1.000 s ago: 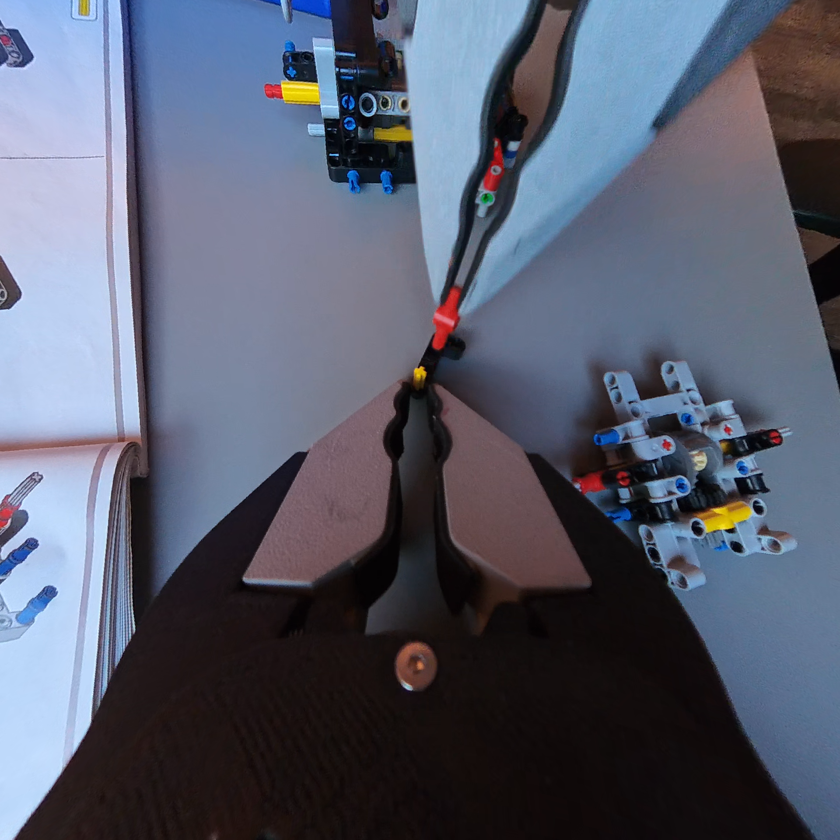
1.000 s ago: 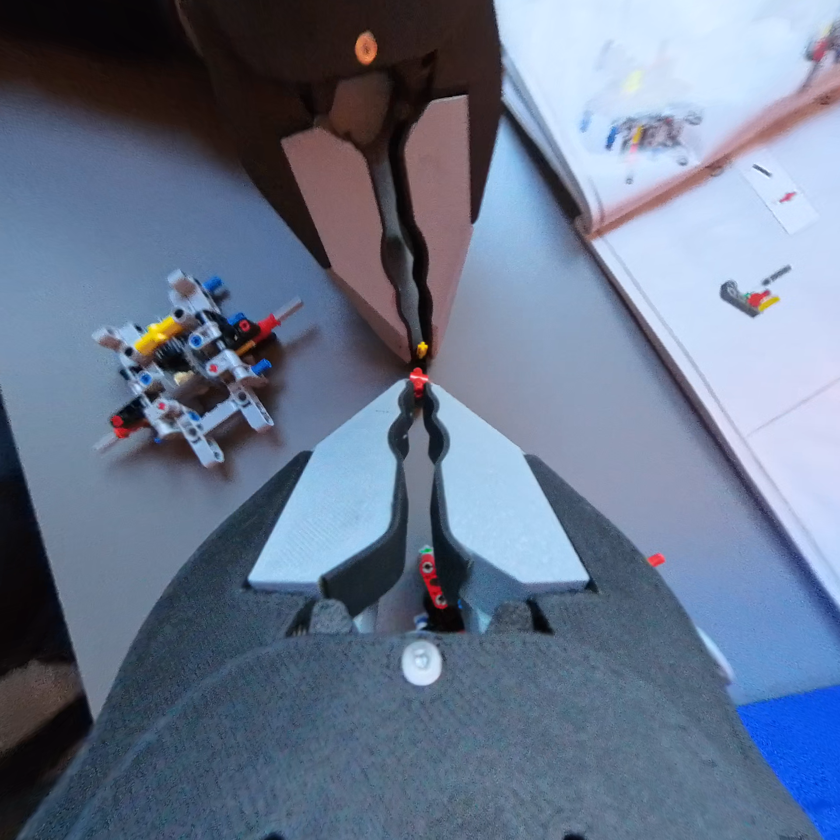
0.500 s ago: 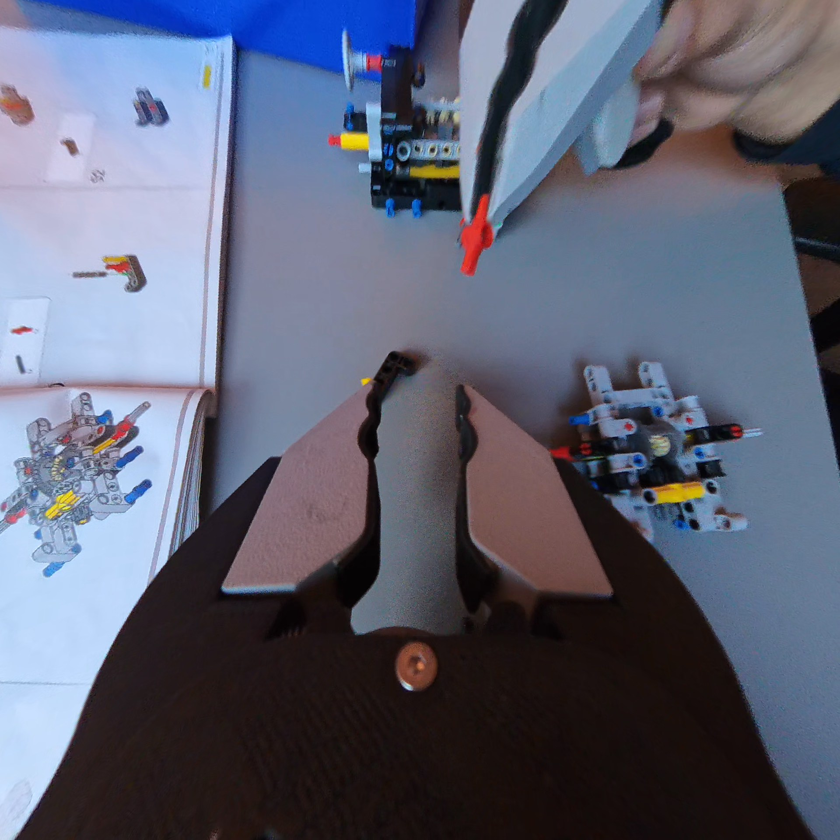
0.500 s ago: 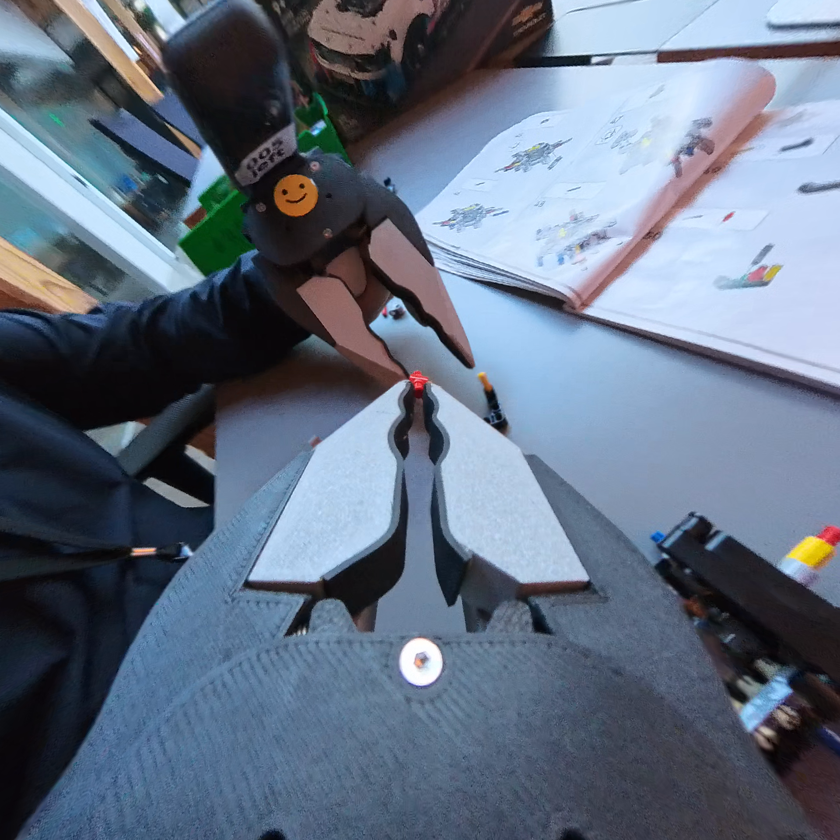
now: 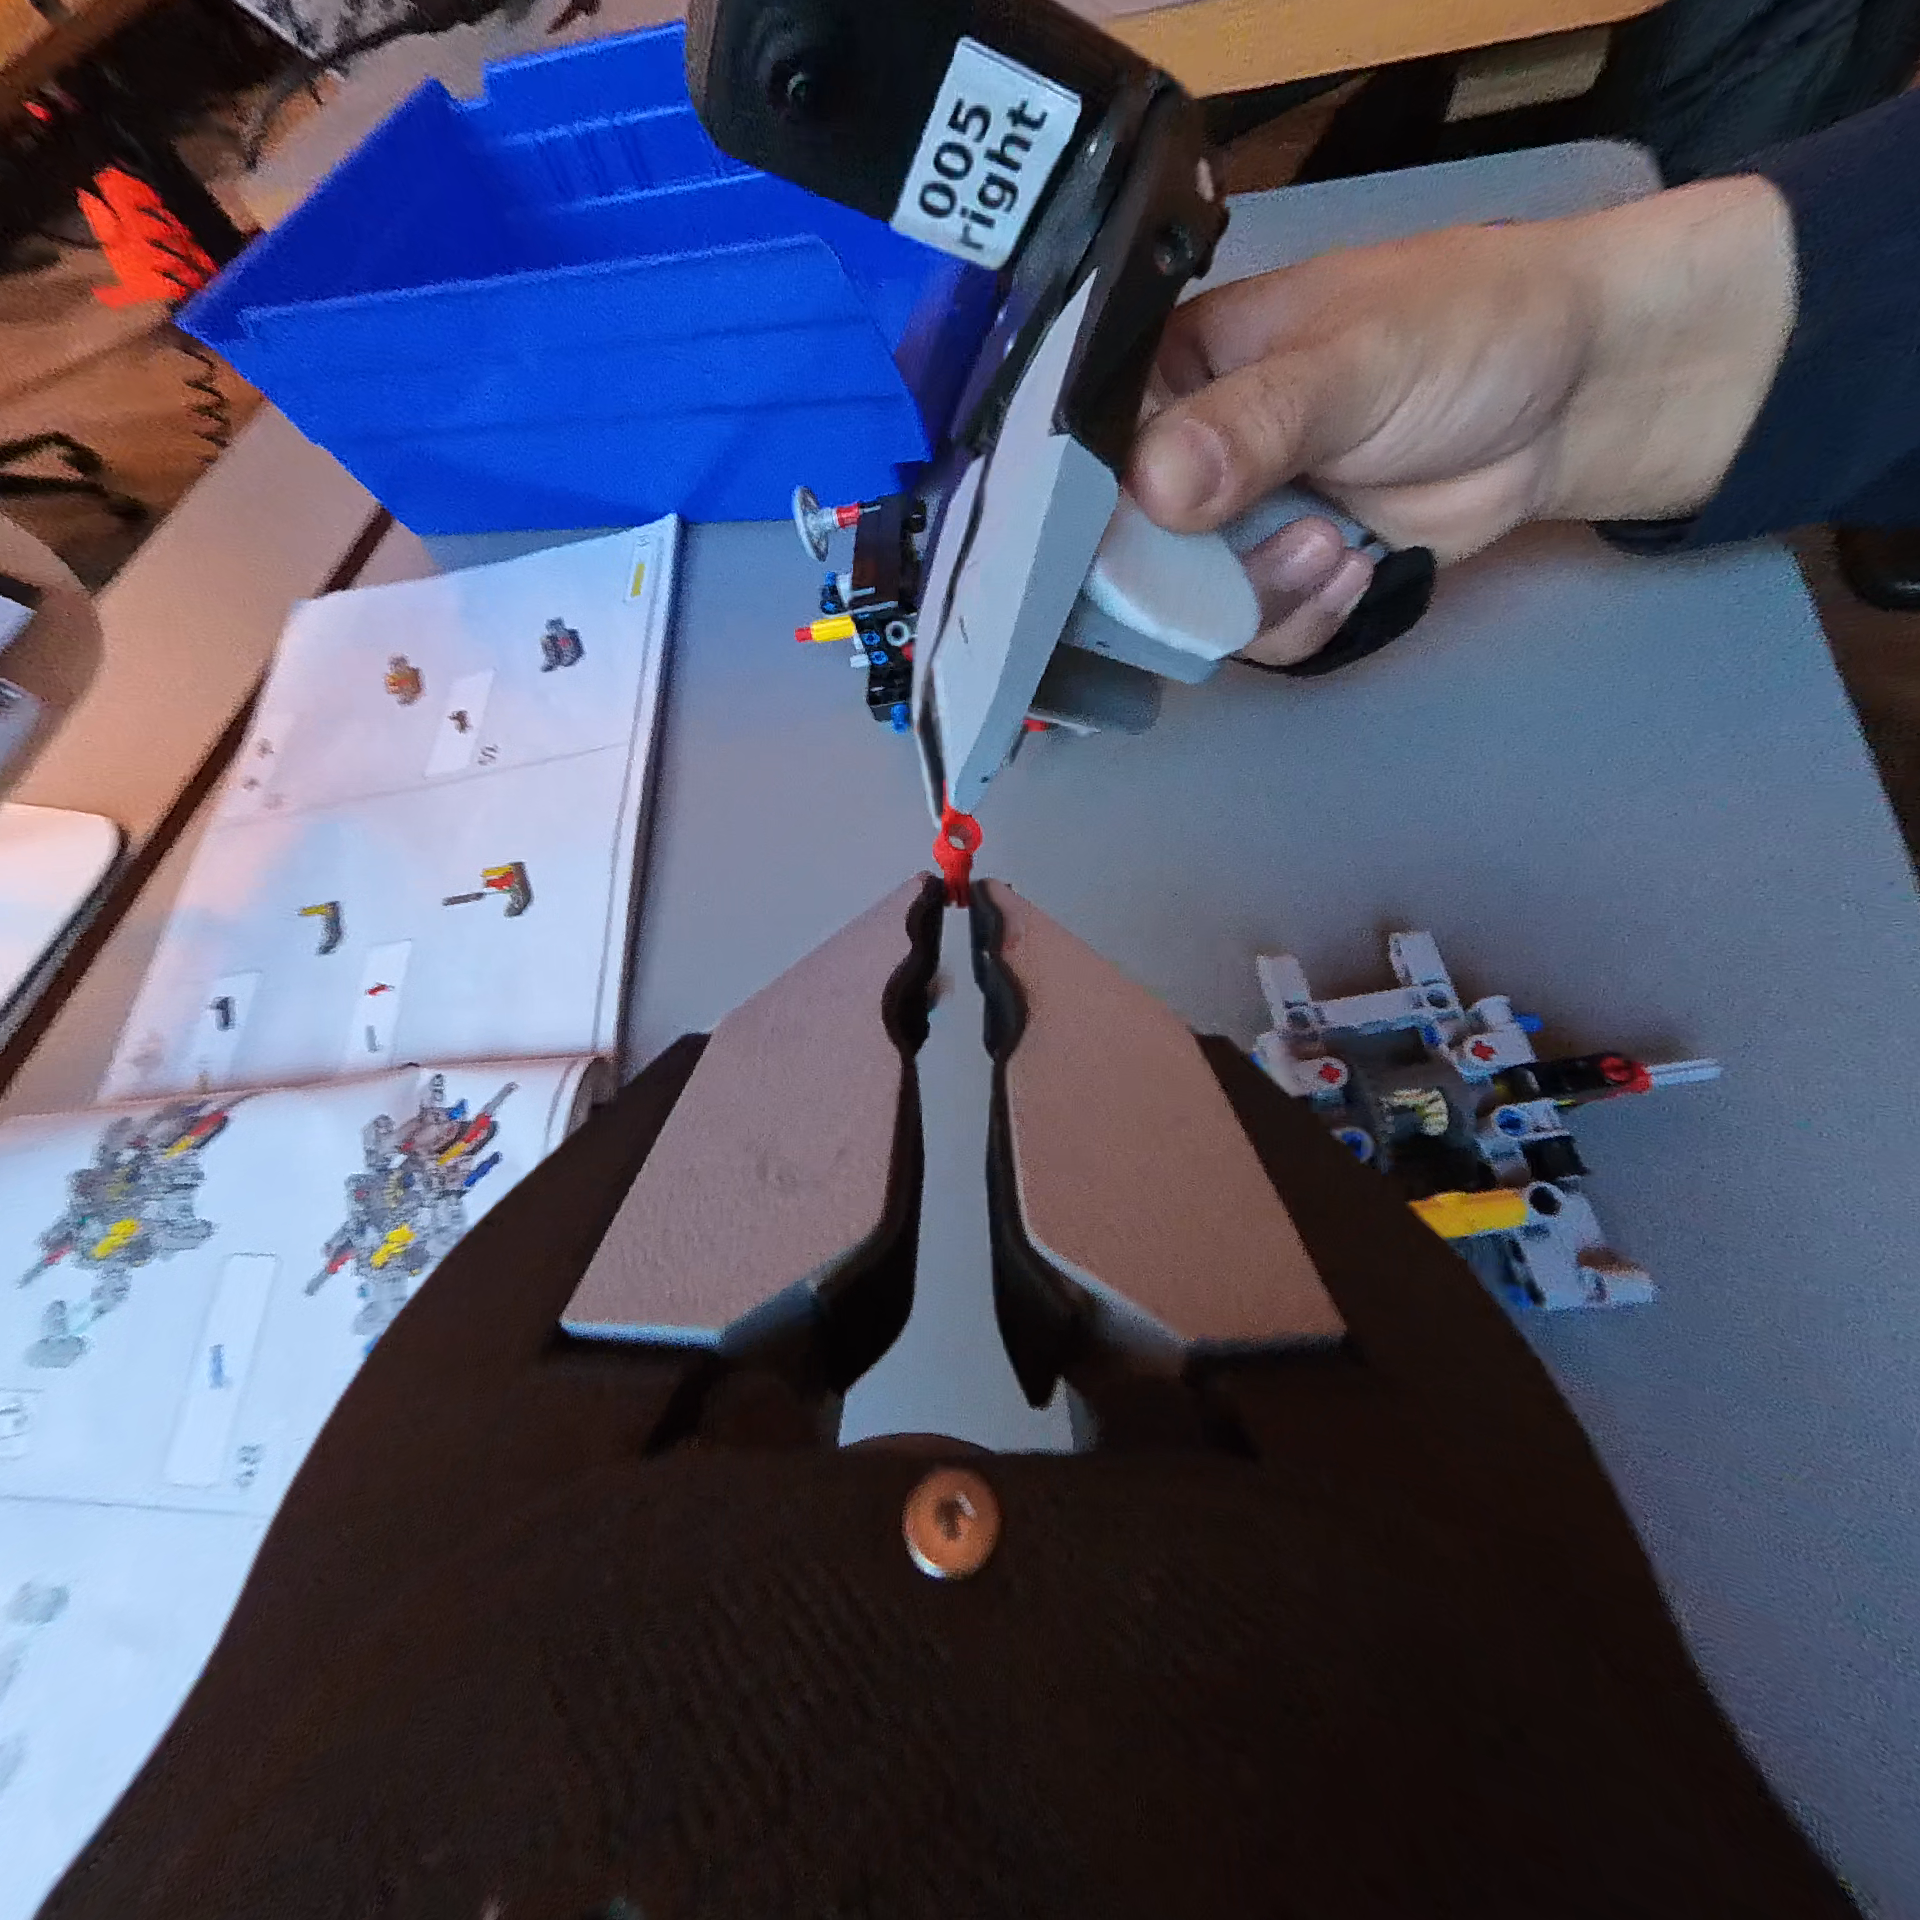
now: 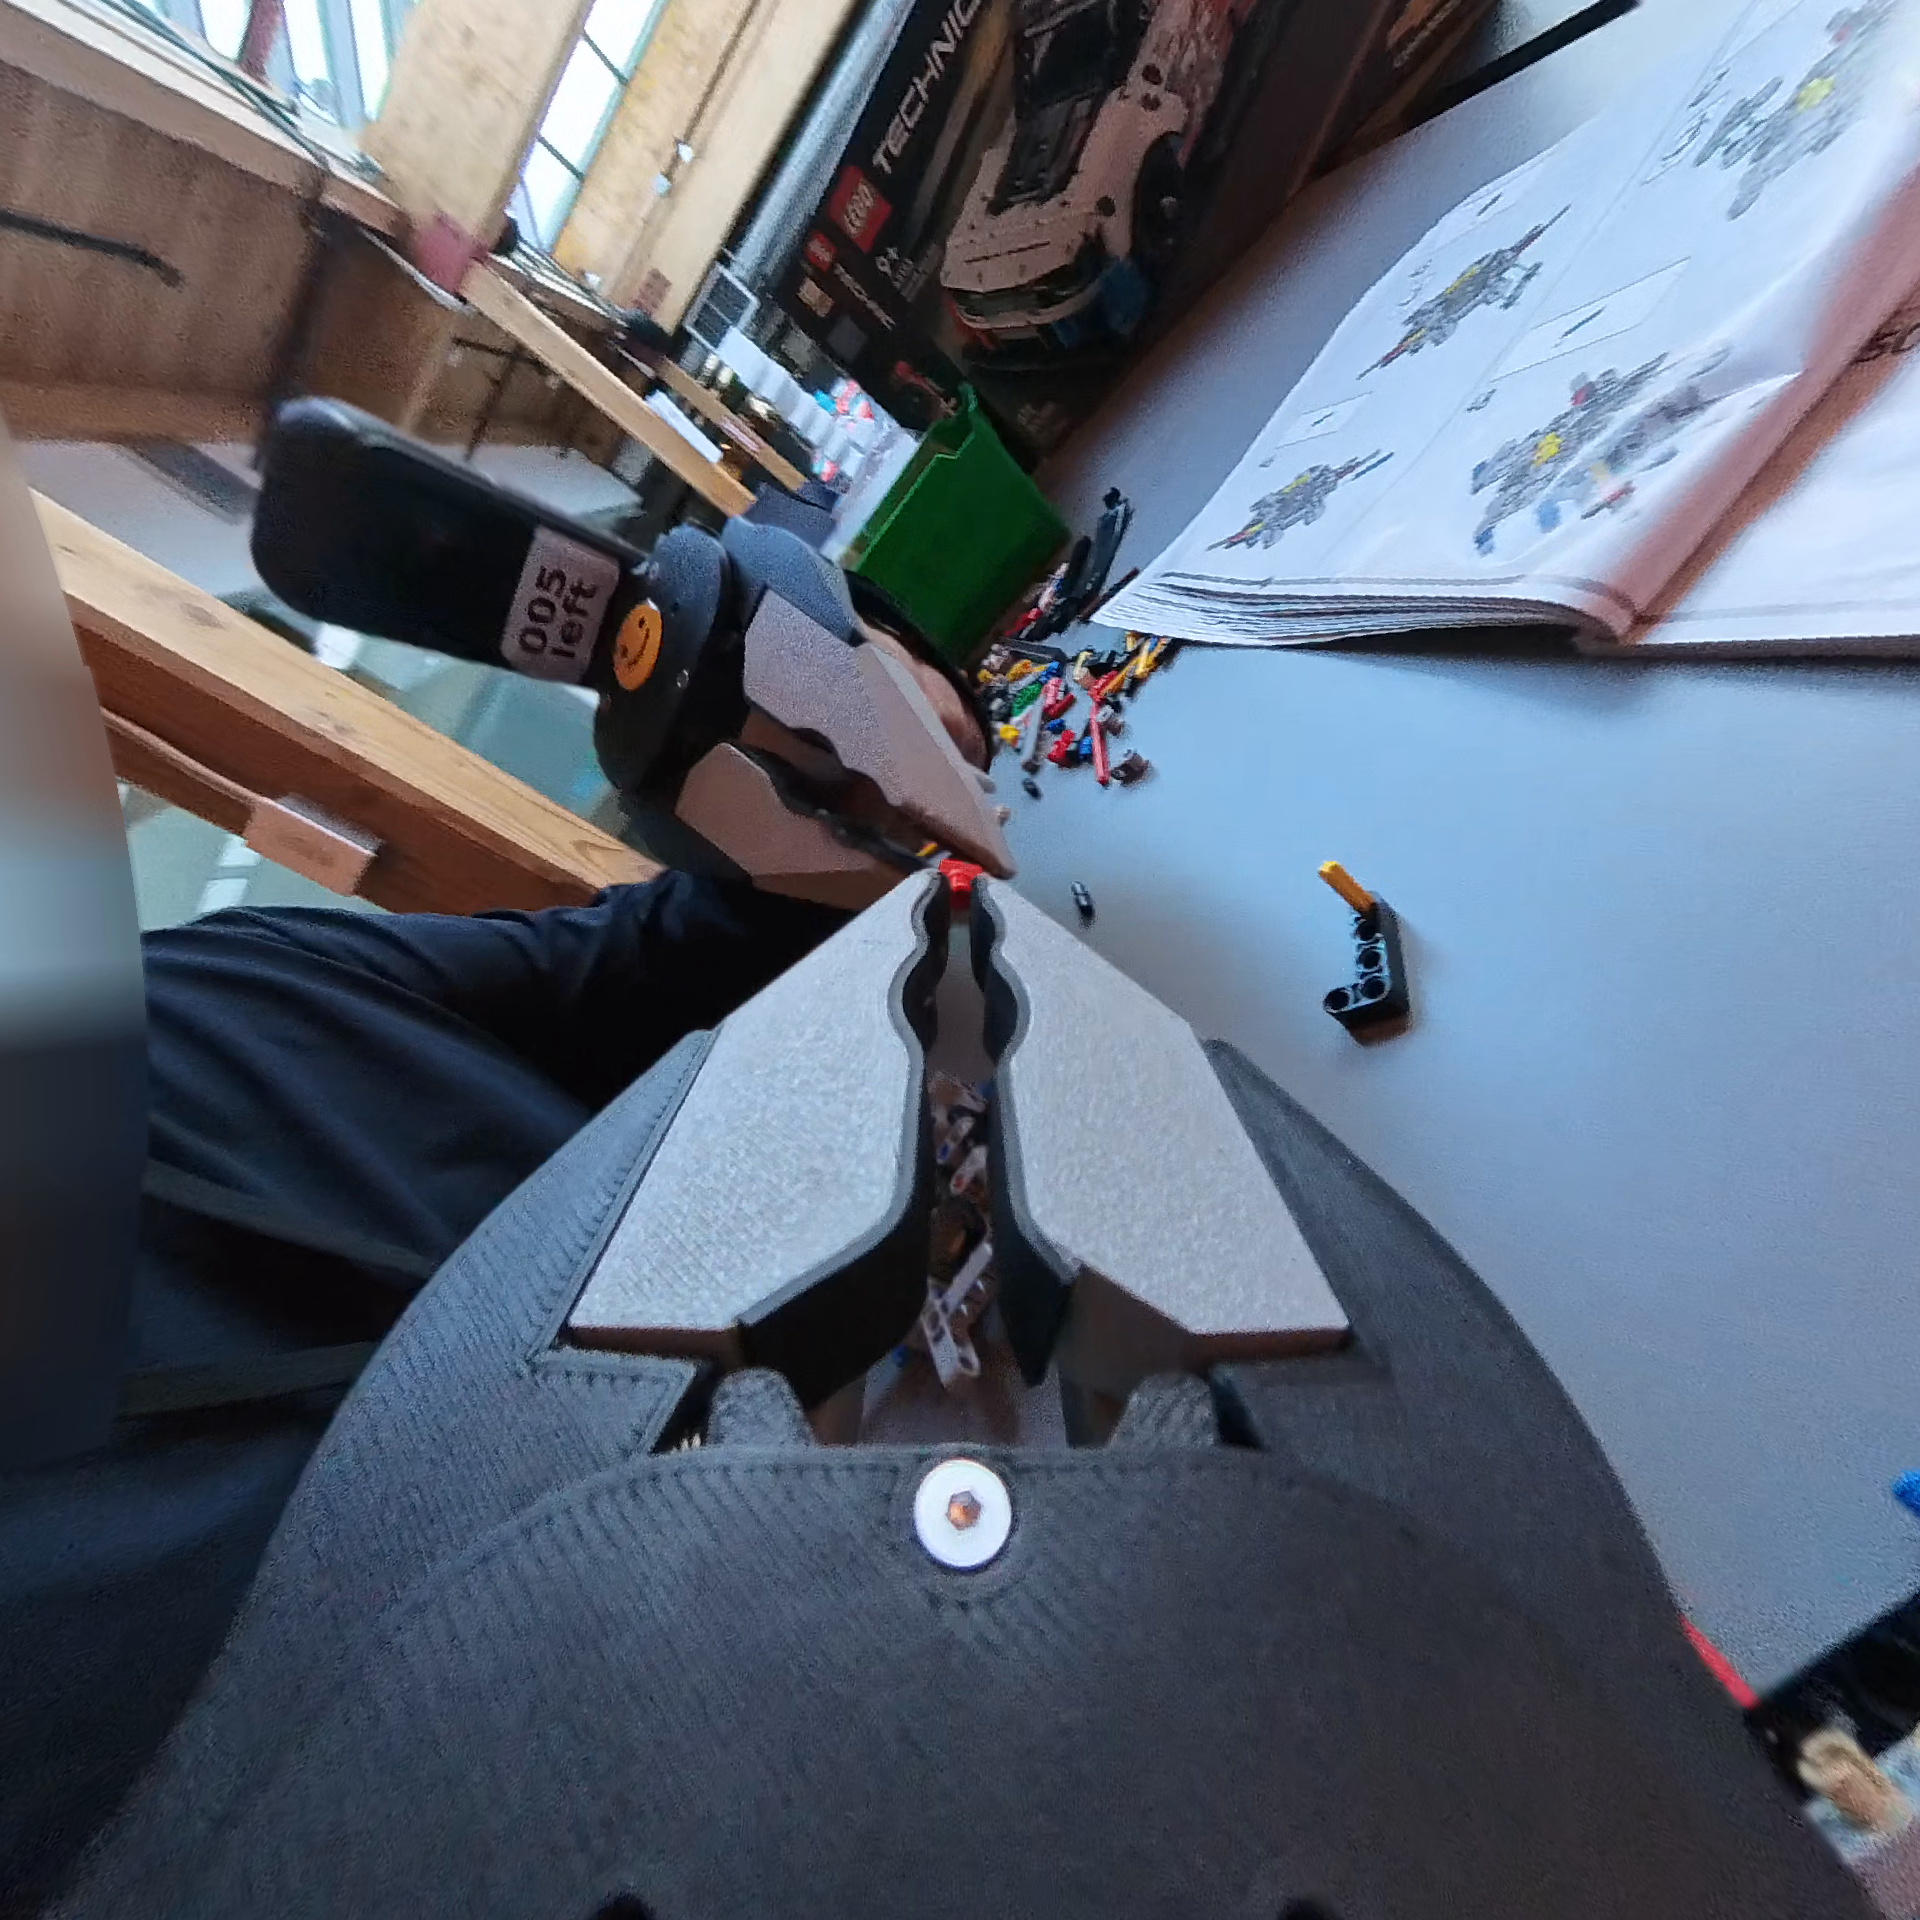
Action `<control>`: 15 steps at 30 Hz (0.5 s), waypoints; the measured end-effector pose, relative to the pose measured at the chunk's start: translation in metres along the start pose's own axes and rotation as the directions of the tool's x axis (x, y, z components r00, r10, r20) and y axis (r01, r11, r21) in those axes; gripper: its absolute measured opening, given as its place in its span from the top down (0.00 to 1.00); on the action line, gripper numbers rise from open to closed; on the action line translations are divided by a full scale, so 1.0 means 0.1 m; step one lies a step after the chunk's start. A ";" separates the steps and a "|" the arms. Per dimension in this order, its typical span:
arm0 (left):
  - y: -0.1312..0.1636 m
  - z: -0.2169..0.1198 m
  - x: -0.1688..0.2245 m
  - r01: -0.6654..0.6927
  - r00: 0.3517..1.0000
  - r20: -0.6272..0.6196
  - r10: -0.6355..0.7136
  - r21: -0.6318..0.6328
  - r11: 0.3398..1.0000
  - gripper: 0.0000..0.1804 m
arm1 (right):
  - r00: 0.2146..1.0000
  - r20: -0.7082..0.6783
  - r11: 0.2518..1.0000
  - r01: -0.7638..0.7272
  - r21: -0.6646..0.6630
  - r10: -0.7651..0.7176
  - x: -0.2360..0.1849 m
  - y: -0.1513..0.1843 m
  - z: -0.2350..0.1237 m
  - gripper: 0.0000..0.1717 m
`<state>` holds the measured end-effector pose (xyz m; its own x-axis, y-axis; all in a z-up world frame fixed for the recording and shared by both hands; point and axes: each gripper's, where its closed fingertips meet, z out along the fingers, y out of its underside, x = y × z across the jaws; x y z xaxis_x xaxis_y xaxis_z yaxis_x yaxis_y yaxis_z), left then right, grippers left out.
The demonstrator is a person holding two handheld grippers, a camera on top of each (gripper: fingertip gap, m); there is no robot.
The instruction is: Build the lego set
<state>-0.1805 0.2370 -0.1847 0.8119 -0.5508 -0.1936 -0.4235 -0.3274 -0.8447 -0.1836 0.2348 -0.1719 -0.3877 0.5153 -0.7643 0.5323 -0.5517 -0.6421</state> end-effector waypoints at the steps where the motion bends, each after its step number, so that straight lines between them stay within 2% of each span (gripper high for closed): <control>1: 0.01 0.00 -0.01 -0.021 1.000 0.014 0.021 -0.005 1.000 0.99 | 1.000 0.011 1.000 -0.011 0.004 0.011 0.01 0.00 0.01 1.00; 5: 0.12 0.04 -0.01 -0.002 1.000 0.011 0.002 -0.043 0.999 0.99 | 0.999 -0.025 1.000 0.023 -0.015 -0.023 0.10 0.04 0.03 1.00; 10: 0.22 0.11 0.02 0.136 0.988 -0.073 -0.139 -0.046 0.990 0.99 | 0.988 -0.094 0.991 0.119 -0.065 -0.124 0.20 0.10 0.03 1.00; 13: 0.19 0.08 0.03 0.235 0.963 -0.131 -0.237 -0.028 0.971 0.99 | 0.941 -0.149 0.951 0.291 -0.107 -0.304 0.18 0.09 0.04 0.99; 15: 0.20 0.08 0.04 0.336 0.923 -0.187 -0.337 -0.035 0.941 0.99 | 0.864 -0.193 0.882 0.431 -0.192 -0.464 0.18 0.12 0.05 0.93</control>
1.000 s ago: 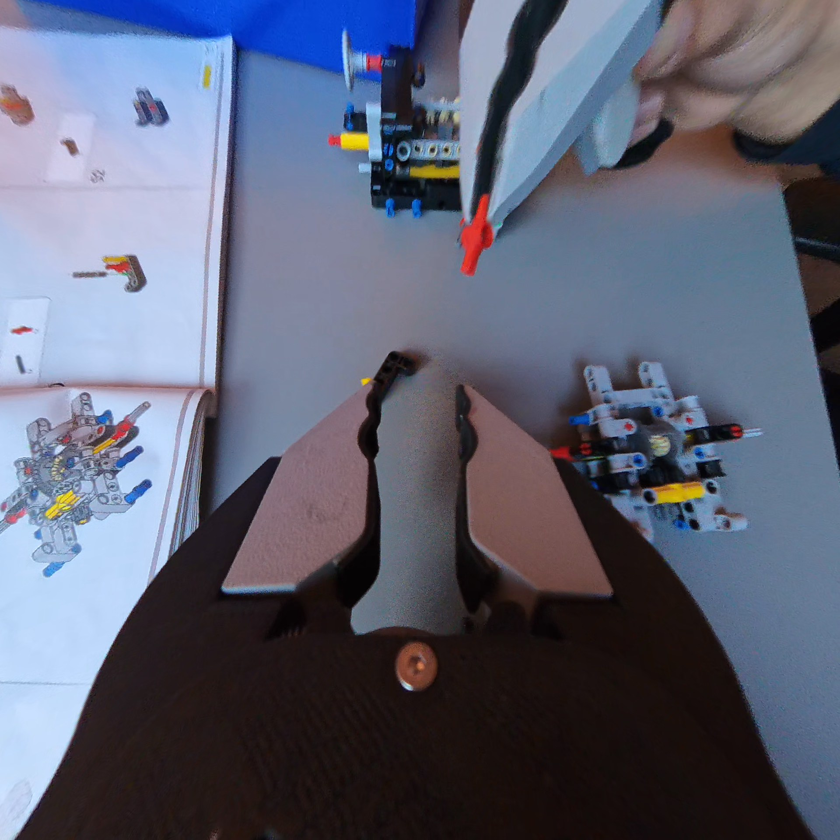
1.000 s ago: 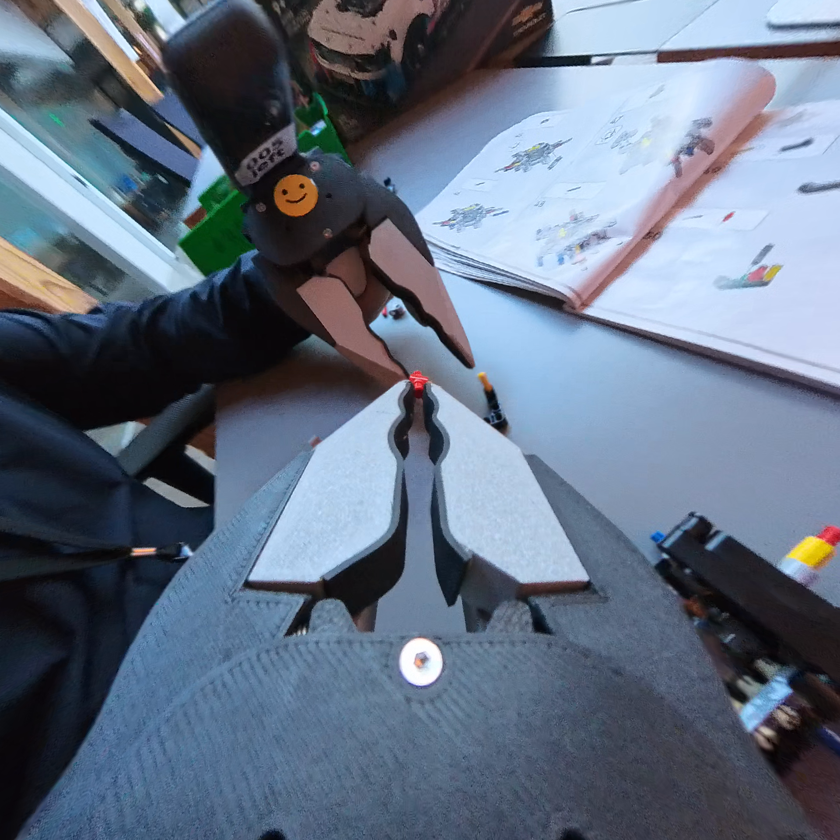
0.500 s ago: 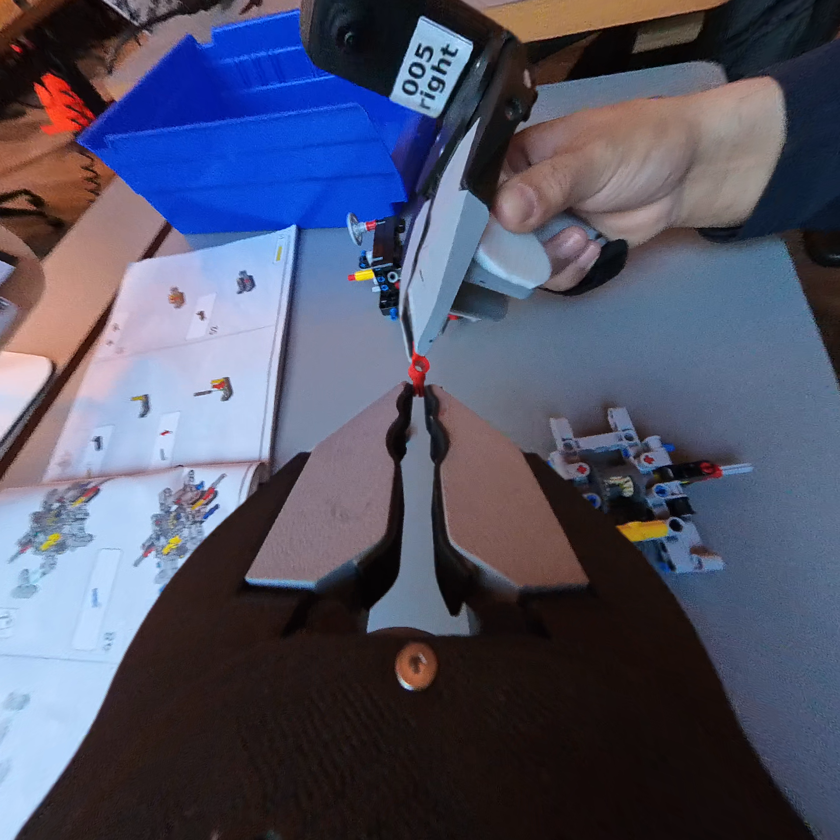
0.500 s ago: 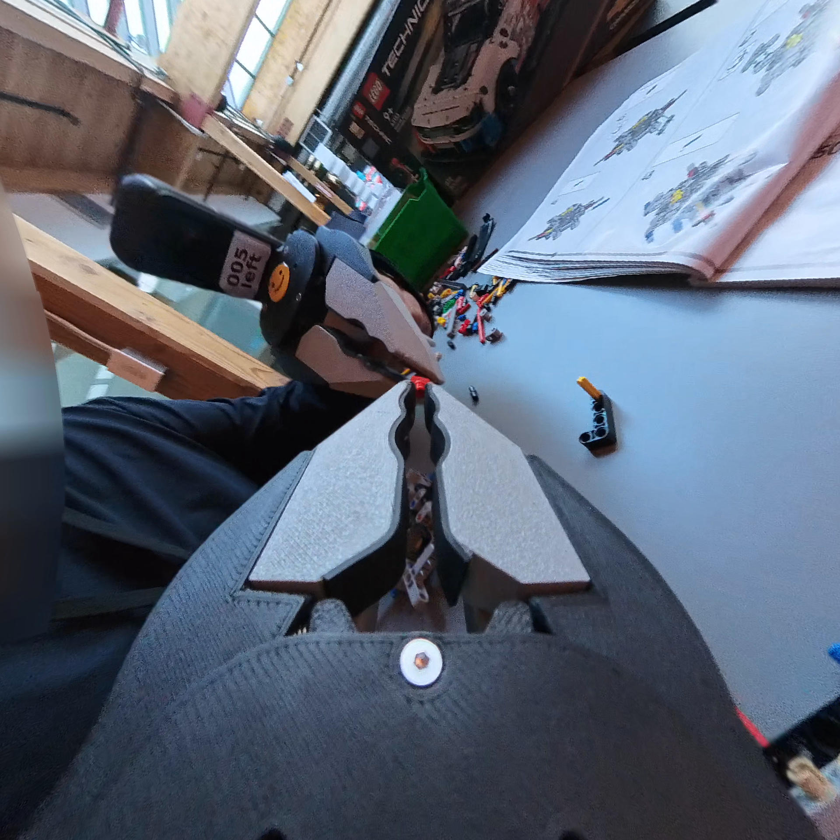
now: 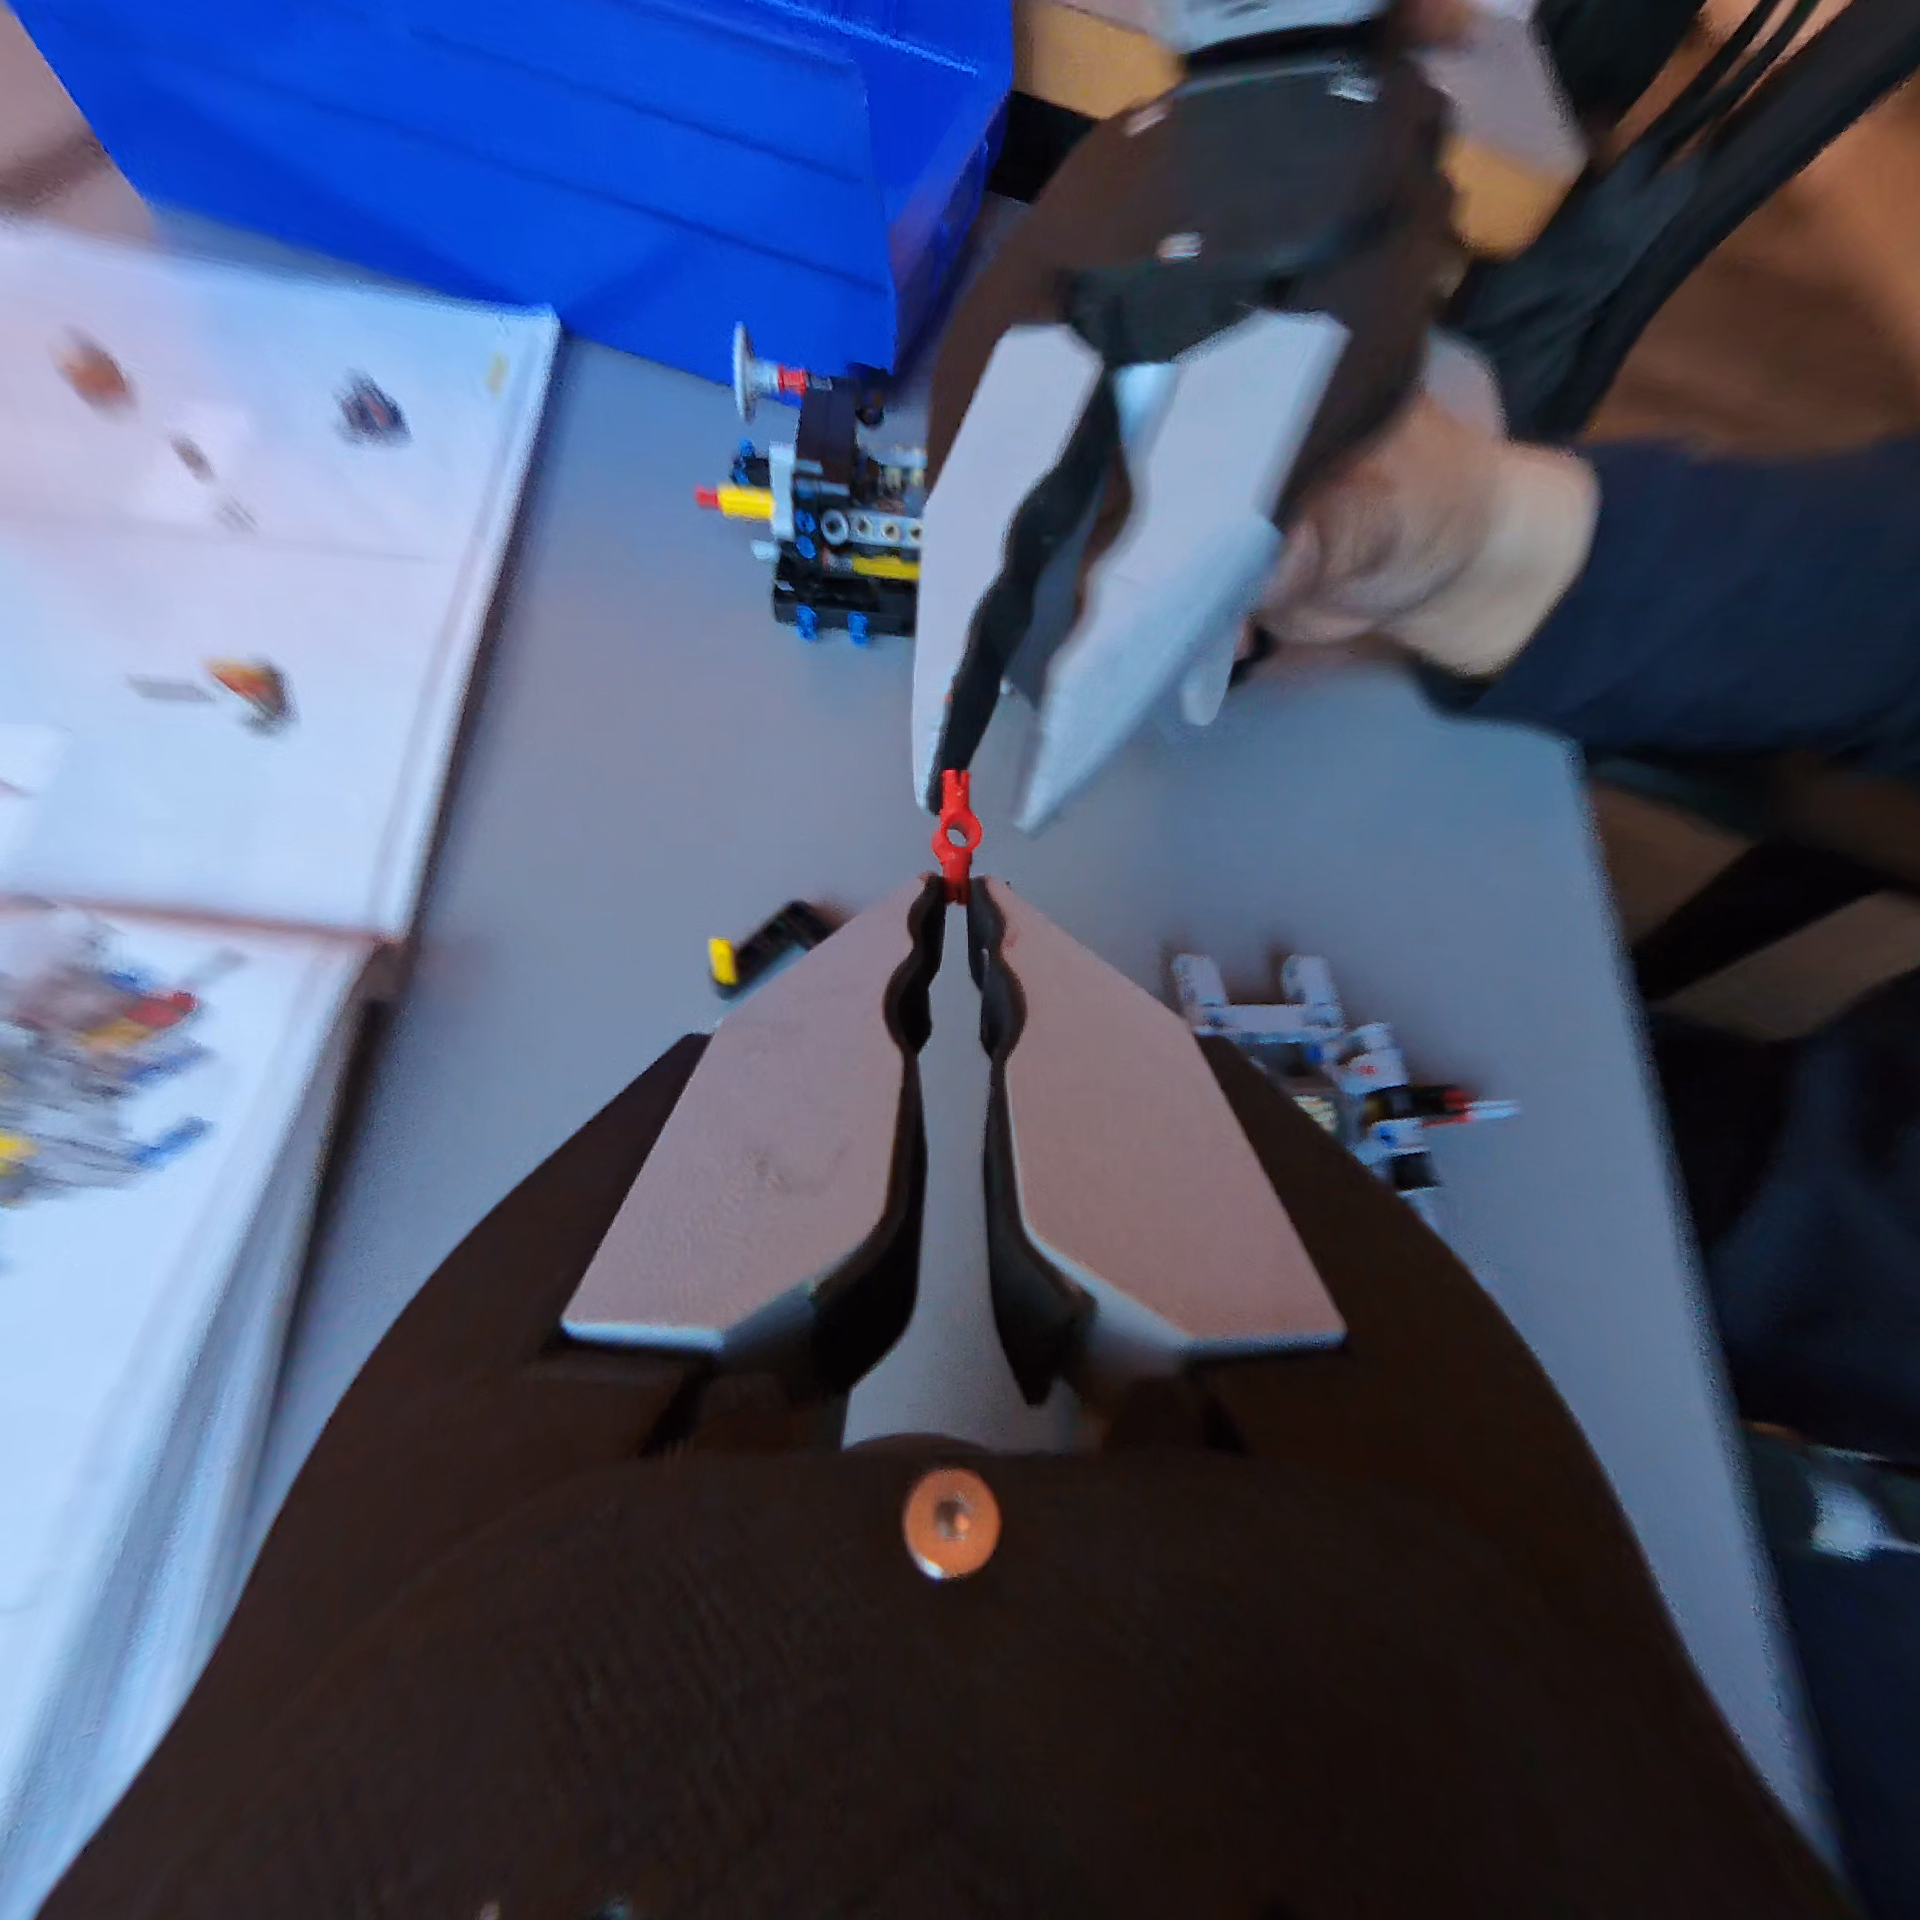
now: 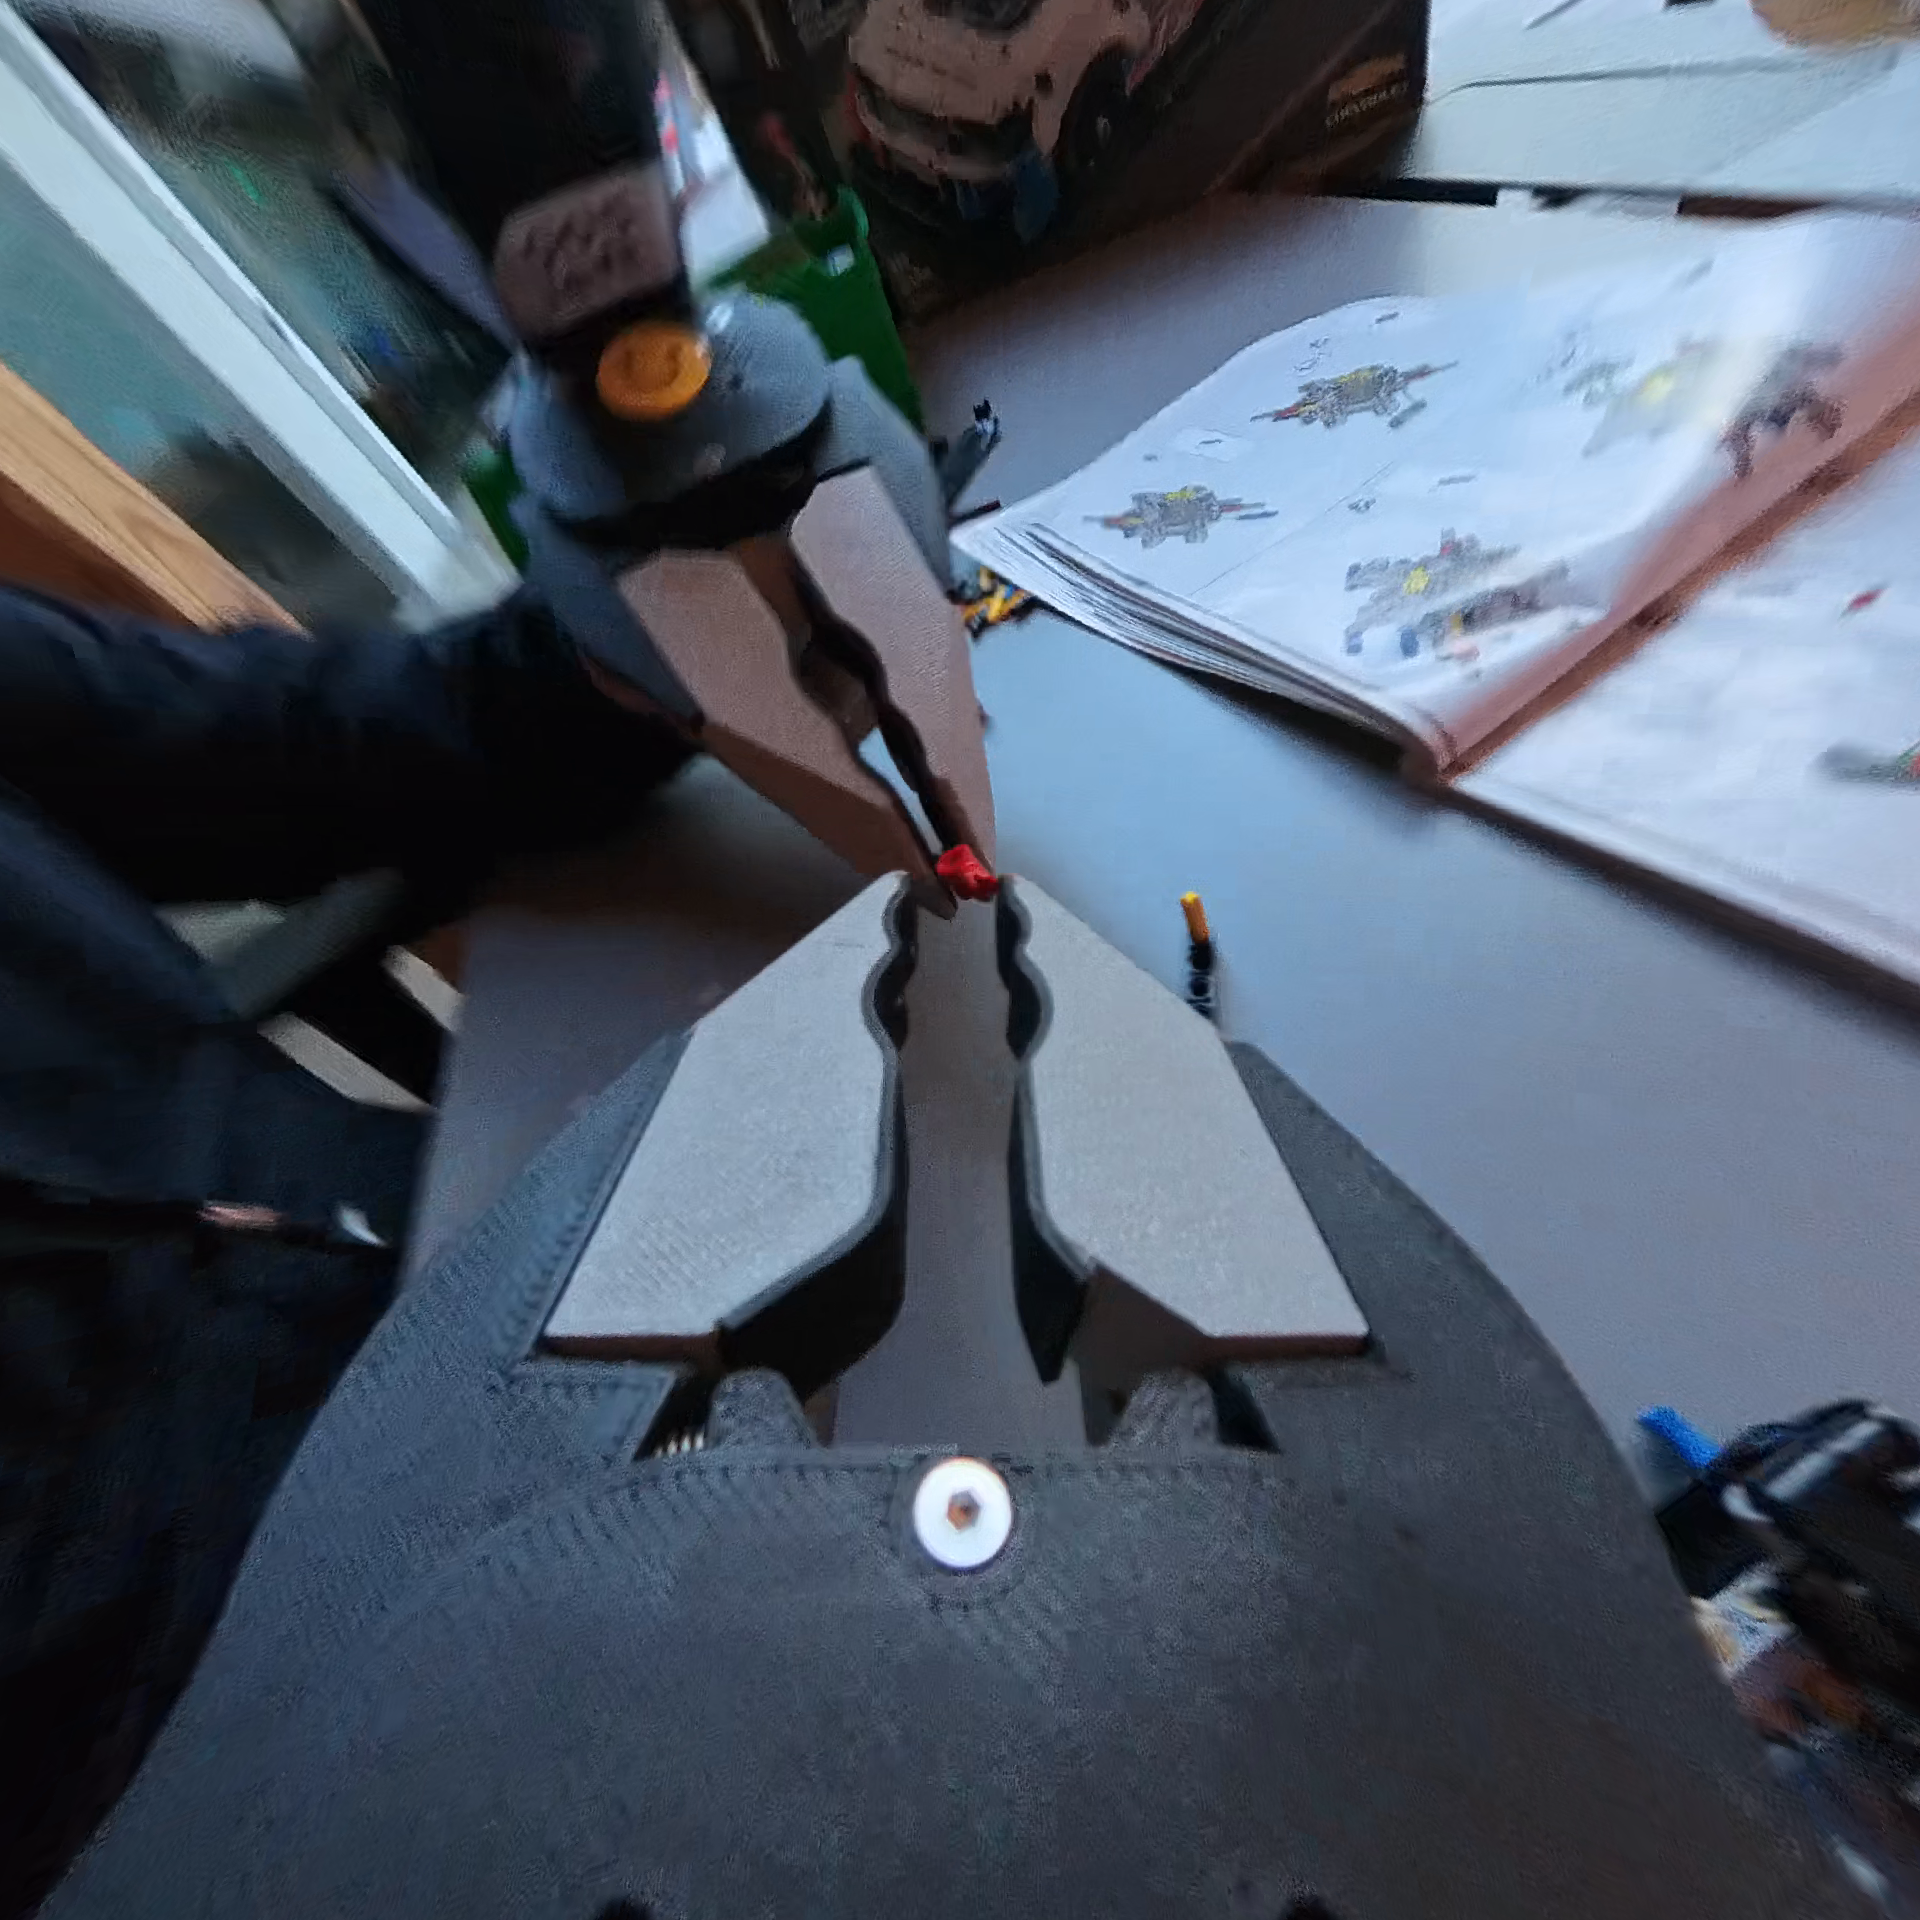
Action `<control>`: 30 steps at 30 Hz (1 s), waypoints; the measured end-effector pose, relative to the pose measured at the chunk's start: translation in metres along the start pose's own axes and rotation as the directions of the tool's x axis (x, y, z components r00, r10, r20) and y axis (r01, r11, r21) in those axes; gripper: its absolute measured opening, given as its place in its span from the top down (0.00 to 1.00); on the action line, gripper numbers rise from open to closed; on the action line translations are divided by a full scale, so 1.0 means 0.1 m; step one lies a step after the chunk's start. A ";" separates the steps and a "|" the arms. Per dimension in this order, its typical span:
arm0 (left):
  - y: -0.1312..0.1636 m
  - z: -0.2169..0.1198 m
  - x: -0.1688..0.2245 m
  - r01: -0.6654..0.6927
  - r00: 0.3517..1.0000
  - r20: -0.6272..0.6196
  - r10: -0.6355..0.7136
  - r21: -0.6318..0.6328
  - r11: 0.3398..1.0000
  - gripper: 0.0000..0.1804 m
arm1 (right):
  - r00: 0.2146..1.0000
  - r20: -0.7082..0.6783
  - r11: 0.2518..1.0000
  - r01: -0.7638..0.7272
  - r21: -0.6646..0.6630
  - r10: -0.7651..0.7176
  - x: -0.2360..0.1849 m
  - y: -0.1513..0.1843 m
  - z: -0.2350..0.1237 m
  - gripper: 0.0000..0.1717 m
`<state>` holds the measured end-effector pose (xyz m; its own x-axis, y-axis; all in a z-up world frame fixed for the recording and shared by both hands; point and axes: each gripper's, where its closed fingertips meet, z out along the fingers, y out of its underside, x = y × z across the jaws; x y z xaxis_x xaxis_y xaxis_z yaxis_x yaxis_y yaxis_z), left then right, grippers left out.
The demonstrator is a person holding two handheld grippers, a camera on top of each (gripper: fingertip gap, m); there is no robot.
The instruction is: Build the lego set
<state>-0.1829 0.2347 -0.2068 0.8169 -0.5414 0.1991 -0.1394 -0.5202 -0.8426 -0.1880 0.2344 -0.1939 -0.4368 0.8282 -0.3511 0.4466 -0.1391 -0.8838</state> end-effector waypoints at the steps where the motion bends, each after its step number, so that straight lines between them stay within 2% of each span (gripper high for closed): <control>1: 0.03 0.01 0.01 0.060 0.997 -0.039 -0.060 -0.007 0.998 0.99 | 0.993 -0.055 0.994 0.100 -0.042 -0.102 0.01 0.03 0.00 0.92; 3: 0.11 0.04 0.00 0.175 0.980 -0.085 -0.178 -0.043 0.984 0.99 | 0.922 -0.203 0.942 0.310 -0.128 -0.331 0.09 0.05 -0.03 0.92; 5: 0.19 0.07 -0.01 0.266 0.954 -0.123 -0.273 -0.074 0.961 0.99 | 0.774 -0.311 0.833 0.493 -0.251 -0.552 0.15 0.06 -0.06 0.89; 7: 0.22 0.07 0.00 0.336 0.925 -0.157 -0.346 -0.089 0.938 0.99 | 0.620 -0.334 0.704 0.607 -0.370 -0.710 0.14 0.11 -0.06 0.89; 9: 0.21 0.06 0.02 0.383 0.898 -0.198 -0.393 -0.089 0.919 0.99 | 0.532 -0.324 0.622 0.659 -0.422 -0.783 0.11 0.15 -0.03 0.92; 12: 0.19 0.04 0.07 0.416 0.870 -0.244 -0.428 -0.100 0.904 0.99 | 0.477 -0.303 0.565 0.685 -0.461 -0.825 0.08 0.17 0.02 0.90; 16: 0.20 0.04 0.09 0.429 0.859 -0.253 -0.444 -0.115 0.896 0.99 | 0.385 -0.270 0.470 0.719 -0.512 -0.882 0.05 0.21 0.08 0.99; 18: 0.21 0.04 0.09 0.435 0.857 -0.252 -0.450 -0.115 0.893 0.99 | 0.339 -0.266 0.431 0.725 -0.537 -0.902 0.06 0.22 0.09 0.99; 22: 0.18 0.02 0.11 0.437 0.851 -0.269 -0.451 -0.114 0.892 0.99 | 0.327 -0.257 0.416 0.724 -0.550 -0.909 0.07 0.24 0.11 0.95; 26: 0.19 0.02 0.10 0.446 0.845 -0.275 -0.460 -0.114 0.888 0.99 | 0.331 -0.260 0.421 0.719 -0.553 -0.907 0.08 0.25 0.11 0.99; 28: 0.13 0.00 0.09 0.443 0.847 -0.286 -0.448 -0.086 0.892 0.99 | 0.372 -0.286 0.469 0.702 -0.536 -0.883 0.10 0.24 0.12 1.00; 30: 0.06 -0.05 0.08 0.411 0.867 -0.288 -0.406 -0.048 0.911 0.97 | 0.486 -0.325 0.585 0.659 -0.473 -0.811 0.13 0.21 0.10 1.00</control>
